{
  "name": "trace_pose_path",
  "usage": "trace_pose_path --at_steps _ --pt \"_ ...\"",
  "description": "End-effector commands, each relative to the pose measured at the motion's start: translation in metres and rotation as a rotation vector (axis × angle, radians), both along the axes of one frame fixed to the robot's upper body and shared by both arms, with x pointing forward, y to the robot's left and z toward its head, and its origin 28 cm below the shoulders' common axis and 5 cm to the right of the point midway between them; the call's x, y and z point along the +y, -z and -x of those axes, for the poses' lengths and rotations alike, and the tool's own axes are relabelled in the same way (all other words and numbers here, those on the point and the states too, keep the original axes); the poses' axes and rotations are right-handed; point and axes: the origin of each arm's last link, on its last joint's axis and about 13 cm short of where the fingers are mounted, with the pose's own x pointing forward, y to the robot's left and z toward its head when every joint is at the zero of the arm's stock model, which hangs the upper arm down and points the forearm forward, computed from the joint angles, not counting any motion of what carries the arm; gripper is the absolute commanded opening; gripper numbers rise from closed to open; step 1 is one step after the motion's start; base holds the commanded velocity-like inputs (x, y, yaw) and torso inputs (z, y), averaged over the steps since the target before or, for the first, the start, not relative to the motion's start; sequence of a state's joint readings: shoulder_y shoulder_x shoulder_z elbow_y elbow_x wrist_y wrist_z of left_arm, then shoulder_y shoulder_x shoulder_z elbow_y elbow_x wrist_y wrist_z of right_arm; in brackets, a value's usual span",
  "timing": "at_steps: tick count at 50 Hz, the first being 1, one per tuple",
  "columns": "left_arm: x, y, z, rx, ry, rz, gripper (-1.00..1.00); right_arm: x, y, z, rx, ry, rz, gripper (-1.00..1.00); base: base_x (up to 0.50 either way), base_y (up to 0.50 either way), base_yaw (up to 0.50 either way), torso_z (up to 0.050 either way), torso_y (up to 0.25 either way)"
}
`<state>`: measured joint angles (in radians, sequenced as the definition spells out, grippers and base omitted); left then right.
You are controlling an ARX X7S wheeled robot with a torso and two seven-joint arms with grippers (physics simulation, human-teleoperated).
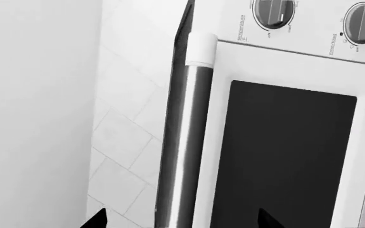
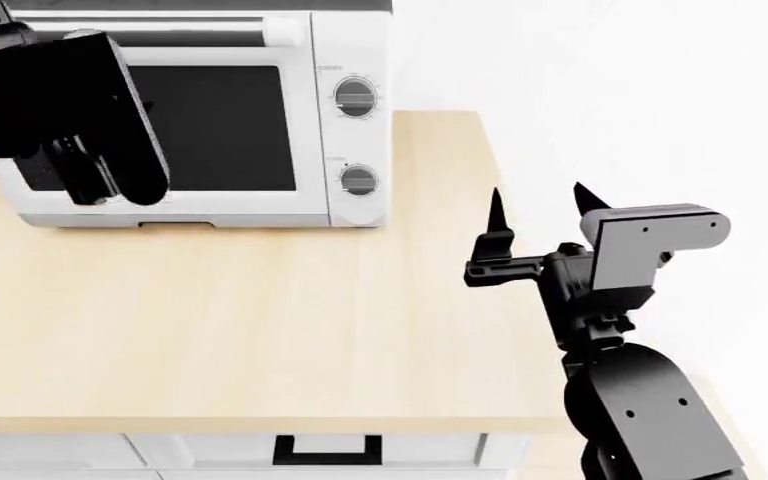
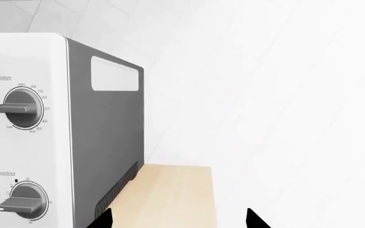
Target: Open the toaster oven door.
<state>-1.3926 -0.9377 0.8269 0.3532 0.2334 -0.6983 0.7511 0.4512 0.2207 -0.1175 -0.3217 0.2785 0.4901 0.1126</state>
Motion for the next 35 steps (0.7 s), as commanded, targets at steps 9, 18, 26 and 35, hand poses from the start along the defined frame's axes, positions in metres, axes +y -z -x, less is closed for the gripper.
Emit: trace_pose_path --at_steps 9,18,26,35 --pt "-0.003 -0.005 -0.039 -0.031 -0.02 -0.122 1.0 -0.001 -0.003 0.0 -0.002 0.004 0.001 1.0 0.0 0.0 0.0 0.0 0.0" --pt "-0.001 0.001 -0.056 -0.019 -0.023 -0.14 1.0 -0.002 -0.002 -0.001 -0.003 0.007 0.0 1.0 0.0 0.0 0.0 0.0 0.0" --pt "-0.001 0.004 -0.068 -0.027 -0.024 -0.141 1.0 -0.003 -0.002 -0.001 -0.003 0.014 0.001 1.0 0.0 0.0 0.0 0.0 0.0" --pt "-0.001 0.002 -0.075 -0.029 -0.041 -0.146 1.0 -0.003 -0.003 -0.002 -0.004 0.019 0.003 1.0 0.0 0.0 0.0 0.0 0.0"
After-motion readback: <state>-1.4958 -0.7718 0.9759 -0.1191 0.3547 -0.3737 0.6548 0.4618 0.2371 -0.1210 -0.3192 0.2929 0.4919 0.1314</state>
